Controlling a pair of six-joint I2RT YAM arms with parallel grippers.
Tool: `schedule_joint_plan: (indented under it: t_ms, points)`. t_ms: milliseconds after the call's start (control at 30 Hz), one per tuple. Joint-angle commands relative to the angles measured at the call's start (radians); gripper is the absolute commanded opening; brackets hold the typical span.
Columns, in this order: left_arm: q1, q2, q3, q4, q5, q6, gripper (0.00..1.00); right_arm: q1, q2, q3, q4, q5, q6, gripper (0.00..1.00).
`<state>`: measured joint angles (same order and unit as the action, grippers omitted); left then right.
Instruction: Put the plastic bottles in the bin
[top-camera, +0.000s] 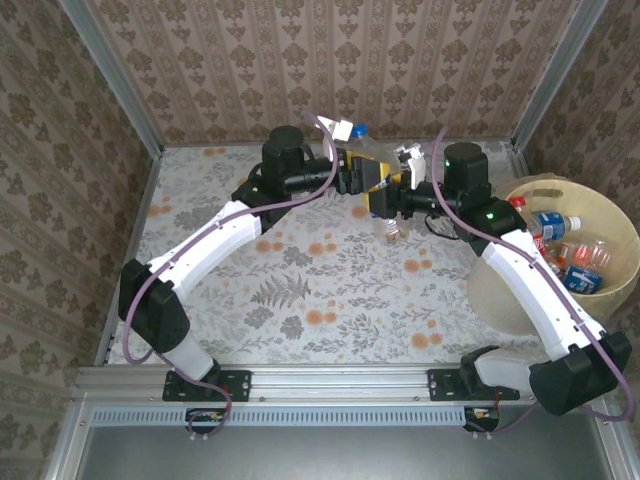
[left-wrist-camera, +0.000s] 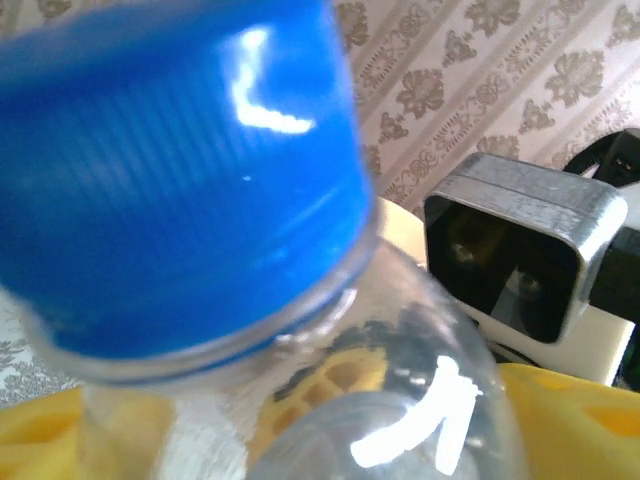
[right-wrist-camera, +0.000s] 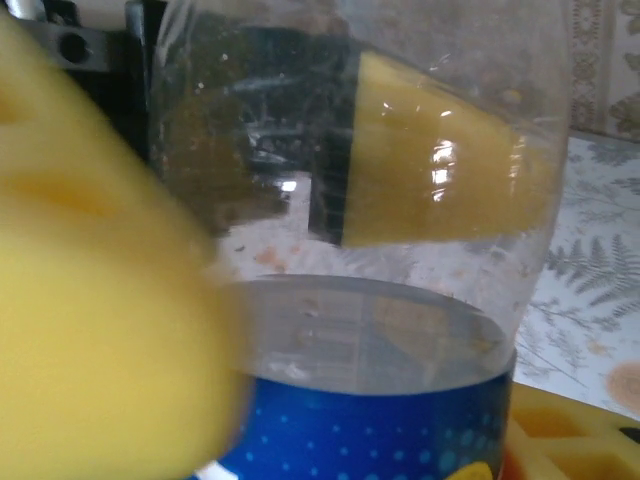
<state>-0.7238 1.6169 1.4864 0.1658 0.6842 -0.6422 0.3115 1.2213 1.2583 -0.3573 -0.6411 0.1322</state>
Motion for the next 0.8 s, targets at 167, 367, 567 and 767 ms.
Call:
schedule_joint_plan:
  t_ms: [167, 367, 567, 767]
  points:
    - [0.015, -0.155, -0.036, -0.041, -0.170, 0.060, 1.00, -0.094, -0.114, 0.263, -0.483, 0.485, -0.189, 0.52]
    - [0.019, -0.237, -0.114, -0.135, -0.439, 0.122, 1.00, -0.179, -0.173, 0.420, -0.701, 0.980, -0.223, 0.50]
    - [0.066, -0.222, -0.124, -0.252, -0.549, 0.067, 1.00, -0.402, -0.140, 0.421, -0.897, 1.182, -0.244, 0.52]
    - [0.113, -0.212, -0.142, -0.291, -0.556, 0.013, 1.00, -0.610, -0.177, 0.298, -0.886, 1.129, -0.319, 0.55]
